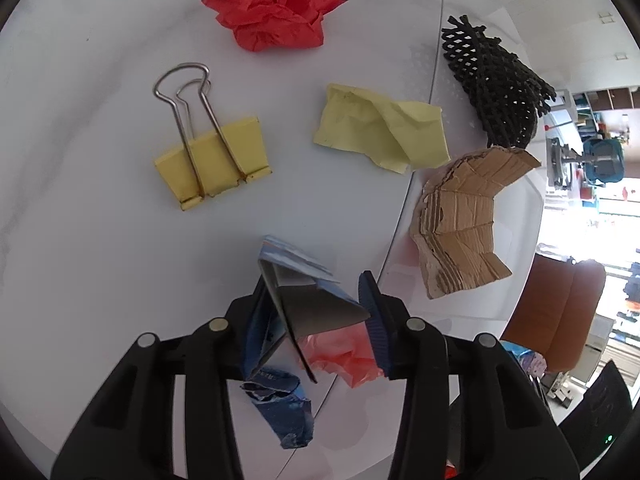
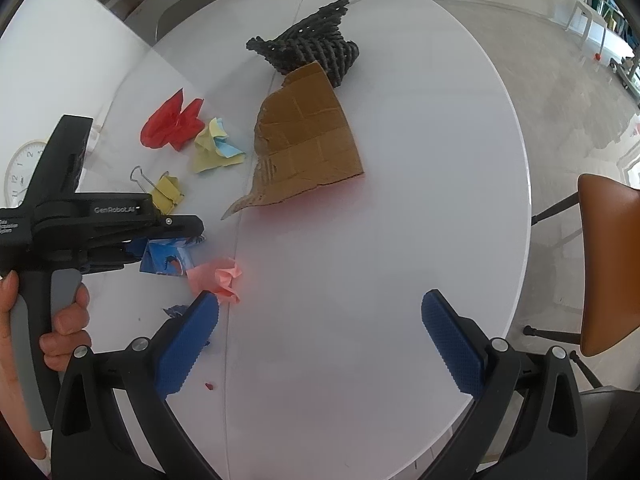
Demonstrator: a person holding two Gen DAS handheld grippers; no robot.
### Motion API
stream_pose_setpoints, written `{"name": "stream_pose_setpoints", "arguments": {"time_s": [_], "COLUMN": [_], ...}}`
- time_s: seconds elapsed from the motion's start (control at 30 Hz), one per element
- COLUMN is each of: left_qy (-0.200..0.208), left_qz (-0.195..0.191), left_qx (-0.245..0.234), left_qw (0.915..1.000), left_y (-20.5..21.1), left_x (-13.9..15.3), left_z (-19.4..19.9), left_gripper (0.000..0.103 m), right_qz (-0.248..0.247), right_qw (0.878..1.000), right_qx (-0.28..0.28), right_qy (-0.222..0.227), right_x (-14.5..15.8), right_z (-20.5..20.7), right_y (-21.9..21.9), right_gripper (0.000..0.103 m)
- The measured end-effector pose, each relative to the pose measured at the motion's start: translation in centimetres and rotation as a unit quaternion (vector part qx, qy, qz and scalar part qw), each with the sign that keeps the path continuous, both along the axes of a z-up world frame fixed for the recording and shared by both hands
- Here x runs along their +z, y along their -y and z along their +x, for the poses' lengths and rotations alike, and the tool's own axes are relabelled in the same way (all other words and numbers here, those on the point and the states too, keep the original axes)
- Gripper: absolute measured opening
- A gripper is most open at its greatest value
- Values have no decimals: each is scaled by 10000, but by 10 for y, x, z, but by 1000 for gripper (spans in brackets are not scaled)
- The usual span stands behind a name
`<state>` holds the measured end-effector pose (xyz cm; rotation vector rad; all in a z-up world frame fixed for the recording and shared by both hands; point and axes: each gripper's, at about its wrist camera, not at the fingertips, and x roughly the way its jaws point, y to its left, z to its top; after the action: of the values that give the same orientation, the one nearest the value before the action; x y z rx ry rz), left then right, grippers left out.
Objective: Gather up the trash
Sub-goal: 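Grasp the grey-and-blue folded card with the left tool, then grasp the brown cardboard piece with the right tool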
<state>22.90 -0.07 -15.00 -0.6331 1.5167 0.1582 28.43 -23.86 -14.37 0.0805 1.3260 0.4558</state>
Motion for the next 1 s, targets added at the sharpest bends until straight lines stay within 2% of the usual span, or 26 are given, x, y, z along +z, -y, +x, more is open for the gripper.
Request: {"name": "stream_pose_setpoints", "arguments": {"time_s": [0.2,0.37,0.5,0.63,0.73,0.97,1.0], "left_qy": [90,186,262,337,364,333,340], "left_qz": [18,-50,-52,39,132,205,227], "left_qx": [-181,-218,-322,-455,-521,-551,-560], "left_qw": [9998,9996,9991,9984,9979,9977,9976], "left_y": [-14,-22,-27,-25,-30,-39,-40], "left_x": [13,20,24,29,30,23,24], "left_z": [-16,-25,-39,-45,-50,-57,-58], "left_gripper": [41,41,41,41,41,41,41], "right_qz": [-87,-161,-376,-506,-462,-910,-957], "right_qw": [9998,9986,9969,9971,9970,9930,9924], "right_qx": [109,130,76,93,172,241,243], "right_qy": [117,483,692,569,595,709,730], "right_x": [4,13,4,-16,-17,-30,-31], "right_z": [13,48,80,107,111,112,111], "right_y": [-14,-40,-59,-68,-74,-100,-102], "right_gripper": [101,101,101,101,101,101,96]}}
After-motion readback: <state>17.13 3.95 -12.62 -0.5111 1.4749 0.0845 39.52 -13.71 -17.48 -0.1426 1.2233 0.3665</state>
